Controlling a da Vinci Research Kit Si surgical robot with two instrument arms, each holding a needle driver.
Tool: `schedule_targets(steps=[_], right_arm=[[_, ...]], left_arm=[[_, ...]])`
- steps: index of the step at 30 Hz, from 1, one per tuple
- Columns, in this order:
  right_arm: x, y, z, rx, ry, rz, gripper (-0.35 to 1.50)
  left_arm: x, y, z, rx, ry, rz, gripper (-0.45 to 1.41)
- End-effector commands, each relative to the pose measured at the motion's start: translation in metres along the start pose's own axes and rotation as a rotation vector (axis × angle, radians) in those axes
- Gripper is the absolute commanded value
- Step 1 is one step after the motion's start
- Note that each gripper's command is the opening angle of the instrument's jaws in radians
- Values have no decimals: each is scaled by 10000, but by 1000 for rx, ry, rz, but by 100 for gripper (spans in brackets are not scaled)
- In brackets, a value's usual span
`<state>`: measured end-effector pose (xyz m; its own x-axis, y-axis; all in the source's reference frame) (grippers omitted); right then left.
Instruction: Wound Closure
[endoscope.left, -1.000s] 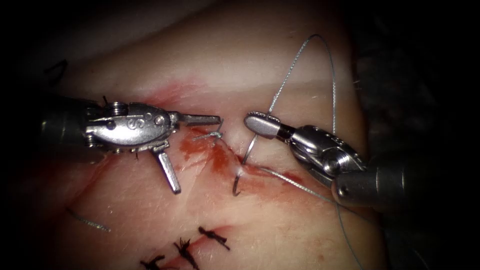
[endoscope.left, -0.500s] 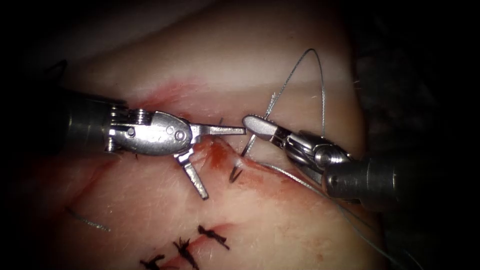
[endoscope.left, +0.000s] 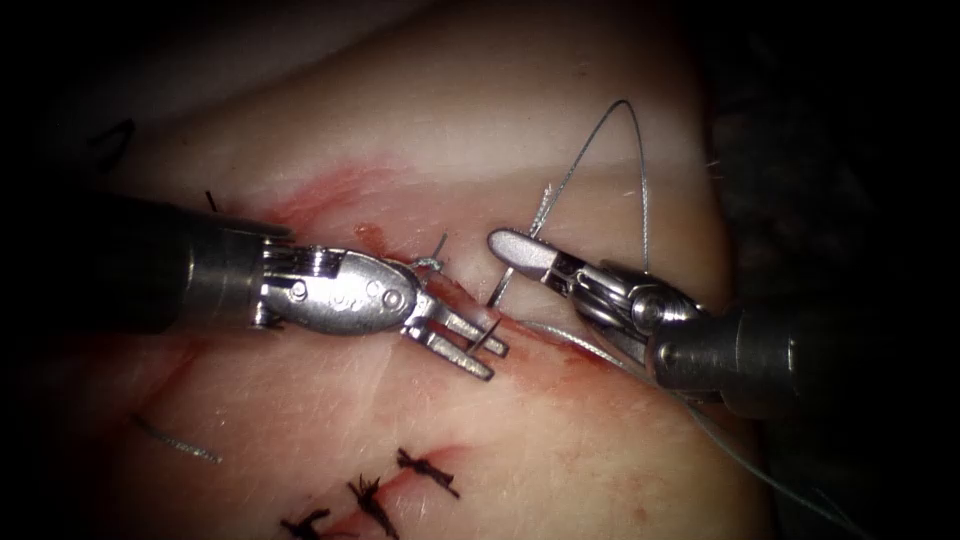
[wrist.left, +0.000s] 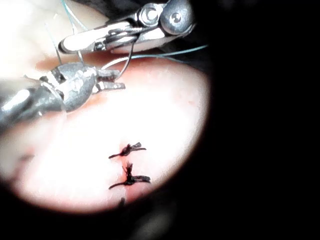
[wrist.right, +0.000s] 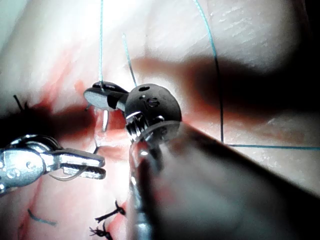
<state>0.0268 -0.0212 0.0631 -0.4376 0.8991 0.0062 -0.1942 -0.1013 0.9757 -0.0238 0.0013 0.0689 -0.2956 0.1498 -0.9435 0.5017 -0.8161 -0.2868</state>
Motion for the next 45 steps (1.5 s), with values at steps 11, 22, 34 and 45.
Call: schedule_targets(steps=[11,22,34,45], right_arm=[[-4,0,9,74,69,-710,79],[28,-6,1,-3,71,-1483,128],[32,-24,15,52,17,-1582,115],[-12,-50,42,448,-358,-1236,-35]], left_arm=[[-5,-7,0,24,112,-275,-45],[23,-3,-16,108,383,-1199,-45],[59,-13,-67,-28,918,-2057,-45],[83,-25,-147,-199,1281,-2069,-45]])
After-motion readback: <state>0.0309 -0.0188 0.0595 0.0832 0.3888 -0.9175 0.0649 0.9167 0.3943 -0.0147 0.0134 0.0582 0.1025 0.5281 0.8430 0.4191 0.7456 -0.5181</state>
